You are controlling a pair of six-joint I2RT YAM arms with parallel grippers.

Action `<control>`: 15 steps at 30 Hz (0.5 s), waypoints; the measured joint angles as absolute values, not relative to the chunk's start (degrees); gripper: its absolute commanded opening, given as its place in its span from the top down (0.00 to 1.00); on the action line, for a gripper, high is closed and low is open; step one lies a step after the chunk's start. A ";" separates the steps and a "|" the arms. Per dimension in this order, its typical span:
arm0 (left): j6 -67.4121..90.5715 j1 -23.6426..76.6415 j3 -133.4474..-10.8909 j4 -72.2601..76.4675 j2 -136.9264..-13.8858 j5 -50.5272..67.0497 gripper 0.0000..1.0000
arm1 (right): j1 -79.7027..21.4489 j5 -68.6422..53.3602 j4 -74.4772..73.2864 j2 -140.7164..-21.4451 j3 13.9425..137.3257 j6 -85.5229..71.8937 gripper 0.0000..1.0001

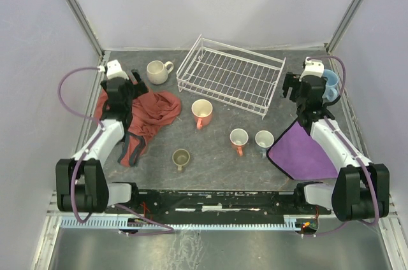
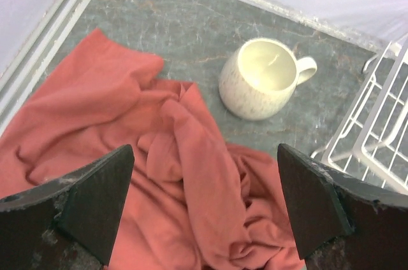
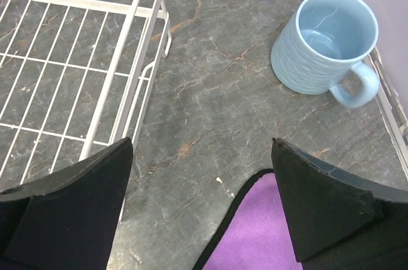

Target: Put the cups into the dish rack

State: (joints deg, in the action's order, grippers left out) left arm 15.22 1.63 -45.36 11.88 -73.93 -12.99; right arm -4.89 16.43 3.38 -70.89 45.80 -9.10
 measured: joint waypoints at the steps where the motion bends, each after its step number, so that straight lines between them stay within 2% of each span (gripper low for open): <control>1: 15.22 1.63 -48.42 9.93 -75.59 -13.02 0.03 | -4.89 16.29 1.34 -70.98 47.00 -9.50 0.03; 4: 15.20 1.63 -60.07 2.17 -82.41 -13.26 0.04 | -4.95 15.42 -3.86 -71.79 51.31 -10.81 0.00; 9: 15.20 1.61 -79.18 -10.92 -95.39 -12.82 0.12 | -5.15 14.87 -12.32 -74.39 61.43 -13.13 0.00; 15: 15.22 1.61 -95.53 -25.58 -109.40 -10.68 0.18 | -5.19 12.88 -23.11 -78.17 73.36 -15.88 0.10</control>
State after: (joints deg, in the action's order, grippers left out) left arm 15.22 1.61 -95.53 -25.58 -109.40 -10.68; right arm -5.19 12.88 -23.11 -78.17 73.36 -15.88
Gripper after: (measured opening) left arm 0.850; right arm 0.945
